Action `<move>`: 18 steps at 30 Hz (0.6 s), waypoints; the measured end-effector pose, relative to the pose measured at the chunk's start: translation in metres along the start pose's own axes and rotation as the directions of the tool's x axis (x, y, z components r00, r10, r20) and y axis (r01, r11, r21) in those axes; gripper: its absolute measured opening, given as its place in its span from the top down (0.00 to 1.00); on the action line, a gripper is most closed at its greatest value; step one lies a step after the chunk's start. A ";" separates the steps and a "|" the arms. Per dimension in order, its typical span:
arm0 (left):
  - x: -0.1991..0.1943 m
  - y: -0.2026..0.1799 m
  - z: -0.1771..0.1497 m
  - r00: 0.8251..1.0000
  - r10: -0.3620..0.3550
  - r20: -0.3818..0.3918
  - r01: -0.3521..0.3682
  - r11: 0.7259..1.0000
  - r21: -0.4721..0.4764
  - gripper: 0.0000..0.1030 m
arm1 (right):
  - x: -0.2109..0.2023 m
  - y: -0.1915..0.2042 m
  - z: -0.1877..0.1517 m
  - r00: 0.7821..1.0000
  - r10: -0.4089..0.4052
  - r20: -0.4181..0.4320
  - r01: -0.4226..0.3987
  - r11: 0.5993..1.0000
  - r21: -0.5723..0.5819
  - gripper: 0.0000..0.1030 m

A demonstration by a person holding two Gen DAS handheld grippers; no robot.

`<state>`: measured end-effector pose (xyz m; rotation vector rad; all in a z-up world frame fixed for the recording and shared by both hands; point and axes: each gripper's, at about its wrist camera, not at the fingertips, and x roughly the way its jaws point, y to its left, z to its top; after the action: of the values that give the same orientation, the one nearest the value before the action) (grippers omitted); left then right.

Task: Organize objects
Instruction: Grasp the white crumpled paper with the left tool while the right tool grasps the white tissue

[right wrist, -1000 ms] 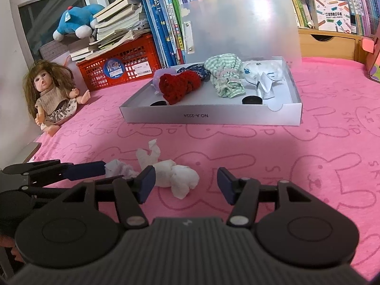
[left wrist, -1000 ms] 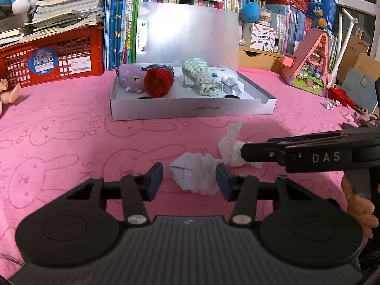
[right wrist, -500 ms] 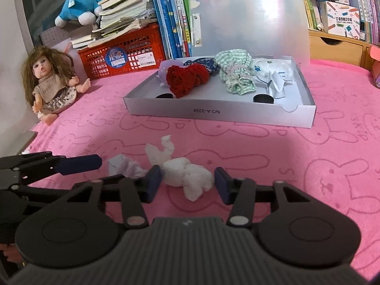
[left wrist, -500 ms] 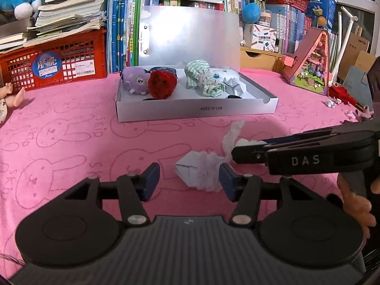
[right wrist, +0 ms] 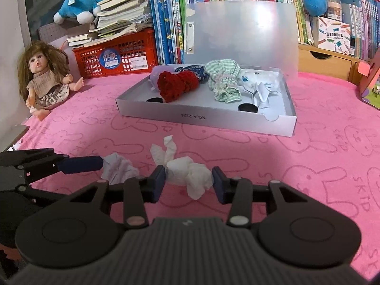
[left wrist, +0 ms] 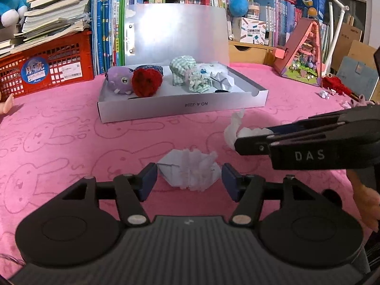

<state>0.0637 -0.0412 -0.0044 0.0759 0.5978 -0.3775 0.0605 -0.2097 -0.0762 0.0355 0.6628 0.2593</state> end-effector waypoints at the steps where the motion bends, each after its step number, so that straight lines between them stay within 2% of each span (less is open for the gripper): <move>1: 0.001 0.000 0.001 1.000 0.002 -0.001 -0.002 1.000 -0.002 0.36 | 0.000 0.000 -0.001 1.000 -0.002 0.000 0.002 1.000 0.000 0.53; 6: 0.007 -0.001 0.001 1.000 0.011 -0.012 -0.011 1.000 0.007 0.33 | -0.001 -0.002 -0.002 1.000 -0.018 0.003 0.018 1.000 -0.001 0.53; 11: 0.010 -0.004 0.001 1.000 0.002 -0.012 -0.002 1.000 0.022 0.25 | -0.003 -0.005 -0.004 0.999 -0.035 0.000 0.035 0.999 -0.002 0.53; 18: 0.017 -0.006 0.002 1.000 0.004 -0.016 -0.003 0.999 0.039 0.25 | -0.004 -0.008 -0.007 1.000 -0.029 -0.007 0.029 0.999 0.018 0.53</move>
<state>0.0751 -0.0527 -0.0118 0.1178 0.6060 -0.3857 0.0550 -0.2188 -0.0798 0.0422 0.6721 0.2260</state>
